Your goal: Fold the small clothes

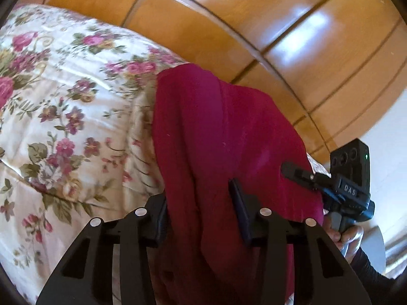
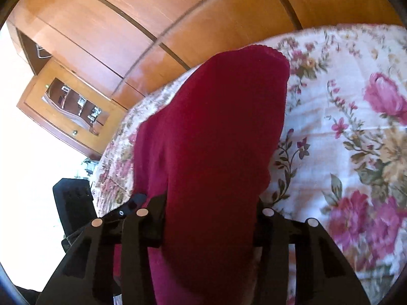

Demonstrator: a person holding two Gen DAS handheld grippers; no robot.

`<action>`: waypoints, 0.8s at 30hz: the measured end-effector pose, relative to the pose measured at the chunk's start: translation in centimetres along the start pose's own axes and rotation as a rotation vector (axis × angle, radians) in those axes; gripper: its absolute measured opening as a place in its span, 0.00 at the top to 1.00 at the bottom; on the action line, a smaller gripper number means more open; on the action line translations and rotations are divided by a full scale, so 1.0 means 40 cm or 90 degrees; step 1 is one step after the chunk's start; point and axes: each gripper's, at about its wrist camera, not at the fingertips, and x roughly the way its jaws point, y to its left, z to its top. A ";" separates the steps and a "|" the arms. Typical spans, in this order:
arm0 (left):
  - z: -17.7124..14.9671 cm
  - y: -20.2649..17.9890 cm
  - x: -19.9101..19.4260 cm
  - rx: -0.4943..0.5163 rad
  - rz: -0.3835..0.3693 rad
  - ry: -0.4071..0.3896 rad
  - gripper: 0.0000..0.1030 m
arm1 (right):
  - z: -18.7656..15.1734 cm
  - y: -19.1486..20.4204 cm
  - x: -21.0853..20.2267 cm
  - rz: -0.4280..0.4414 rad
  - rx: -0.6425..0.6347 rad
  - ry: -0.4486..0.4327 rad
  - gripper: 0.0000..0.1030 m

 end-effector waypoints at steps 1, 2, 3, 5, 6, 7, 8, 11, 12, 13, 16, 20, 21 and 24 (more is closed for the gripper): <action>-0.005 -0.013 -0.003 0.005 -0.004 0.003 0.58 | -0.007 0.007 -0.018 0.001 -0.003 -0.007 0.59; -0.013 -0.030 -0.003 0.005 -0.014 0.007 0.58 | -0.020 0.015 -0.048 -0.002 -0.010 -0.017 0.59; -0.020 -0.046 0.000 0.004 -0.025 0.012 0.58 | -0.026 0.015 -0.066 -0.006 -0.012 -0.023 0.59; -0.031 -0.079 0.008 0.007 -0.041 0.020 0.59 | -0.048 0.010 -0.122 -0.016 -0.008 -0.045 0.59; -0.040 -0.113 0.021 0.020 -0.050 0.026 0.58 | -0.057 0.003 -0.152 -0.021 -0.004 -0.057 0.59; -0.045 -0.141 0.032 0.031 -0.058 0.032 0.58 | -0.068 -0.006 -0.184 -0.027 -0.001 -0.069 0.59; -0.050 -0.172 0.046 0.042 -0.066 0.039 0.58 | -0.080 -0.018 -0.226 -0.040 0.002 -0.085 0.59; -0.060 -0.281 0.102 0.087 -0.091 0.064 0.58 | -0.108 -0.063 -0.336 -0.073 0.019 -0.128 0.59; -0.061 -0.330 0.128 0.107 -0.099 0.073 0.58 | -0.116 -0.082 -0.371 -0.087 0.029 -0.143 0.59; -0.061 -0.373 0.151 0.124 -0.105 0.080 0.58 | -0.127 -0.102 -0.403 -0.099 0.040 -0.157 0.59; -0.065 -0.494 0.223 0.179 -0.111 0.105 0.58 | -0.161 -0.180 -0.505 -0.149 0.089 -0.204 0.58; -0.109 -0.649 0.342 0.255 -0.103 0.154 0.58 | -0.208 -0.260 -0.594 -0.219 0.130 -0.239 0.58; -0.126 -0.675 0.371 0.273 -0.089 0.165 0.58 | -0.219 -0.280 -0.612 -0.243 0.131 -0.240 0.58; -0.177 -0.700 0.462 0.306 -0.031 0.218 0.57 | -0.251 -0.351 -0.614 -0.308 0.158 -0.200 0.52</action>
